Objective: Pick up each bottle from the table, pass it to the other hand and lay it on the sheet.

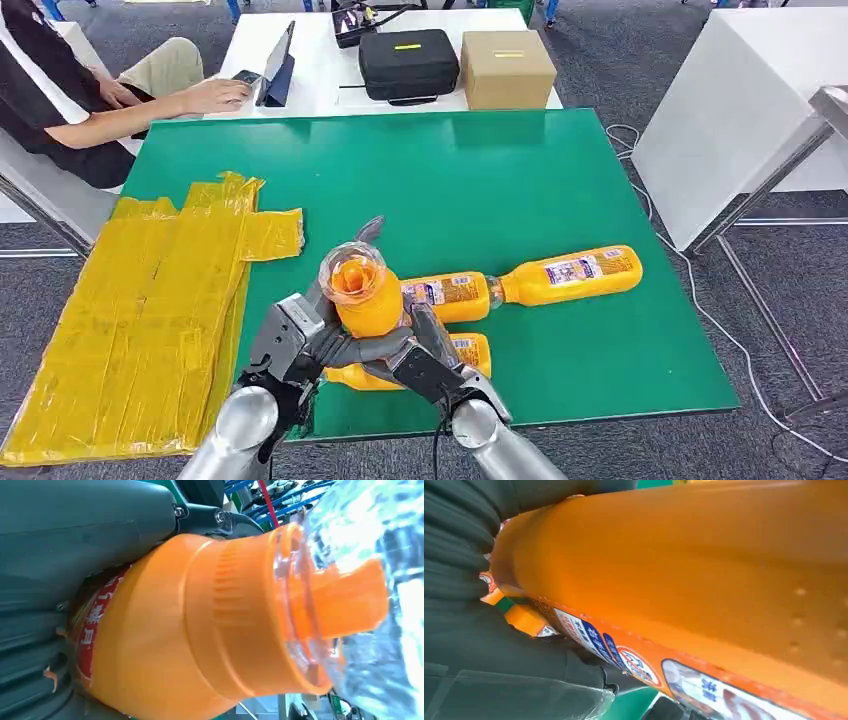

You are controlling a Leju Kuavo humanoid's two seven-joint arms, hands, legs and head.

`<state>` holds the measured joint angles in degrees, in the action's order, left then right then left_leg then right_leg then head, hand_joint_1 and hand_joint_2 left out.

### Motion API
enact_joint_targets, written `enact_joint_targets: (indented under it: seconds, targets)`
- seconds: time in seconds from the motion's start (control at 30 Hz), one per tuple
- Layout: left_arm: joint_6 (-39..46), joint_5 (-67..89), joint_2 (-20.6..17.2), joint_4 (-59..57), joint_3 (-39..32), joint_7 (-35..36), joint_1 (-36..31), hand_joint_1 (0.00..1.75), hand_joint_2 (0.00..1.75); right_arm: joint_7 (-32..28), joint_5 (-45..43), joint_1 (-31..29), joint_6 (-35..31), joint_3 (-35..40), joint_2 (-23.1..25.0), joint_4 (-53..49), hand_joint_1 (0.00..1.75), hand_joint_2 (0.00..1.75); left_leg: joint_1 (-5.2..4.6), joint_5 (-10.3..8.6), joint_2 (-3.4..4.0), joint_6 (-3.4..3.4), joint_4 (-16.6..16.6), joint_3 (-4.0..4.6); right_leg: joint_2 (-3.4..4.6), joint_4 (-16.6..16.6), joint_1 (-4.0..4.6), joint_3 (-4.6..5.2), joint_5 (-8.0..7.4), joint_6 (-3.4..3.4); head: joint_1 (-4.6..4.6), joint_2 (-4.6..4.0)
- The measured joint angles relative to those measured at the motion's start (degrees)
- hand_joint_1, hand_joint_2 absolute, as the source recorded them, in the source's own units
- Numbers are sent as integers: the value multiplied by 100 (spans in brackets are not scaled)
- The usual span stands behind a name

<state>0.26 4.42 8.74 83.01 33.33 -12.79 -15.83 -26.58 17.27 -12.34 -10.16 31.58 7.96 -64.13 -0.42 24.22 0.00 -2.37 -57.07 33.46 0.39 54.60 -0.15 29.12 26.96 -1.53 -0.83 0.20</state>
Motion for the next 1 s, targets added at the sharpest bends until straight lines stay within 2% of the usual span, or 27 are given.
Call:
enact_joint_targets:
  seconds: [0.23,0.27,0.3,0.37,1.0]
  targets:
    - [-35,-9,13,0,-2,20,-4,0,175,-39,61,-100,5,63,4,133,175,175,1,0,1,0,0,-1,0,0,0,0,0,0,0,-2]
    - [-35,-11,13,0,-2,20,-4,140,175,-39,72,-114,4,72,4,153,175,175,2,0,1,0,0,-1,0,0,0,0,0,0,0,-2]
    - [-37,-15,13,0,-4,20,-4,168,175,-42,72,-127,2,81,4,170,175,175,2,0,1,0,0,-1,0,0,1,0,0,0,0,-2]
    - [-50,-35,13,0,-7,20,-4,175,175,-44,72,-146,-2,98,4,203,175,175,1,0,1,0,0,0,0,0,0,0,0,0,0,-2]
    - [-125,-138,15,-17,-44,-186,124,175,175,-385,-98,-107,-79,136,35,400,175,175,1,0,1,0,0,0,0,0,0,2,0,0,0,0]
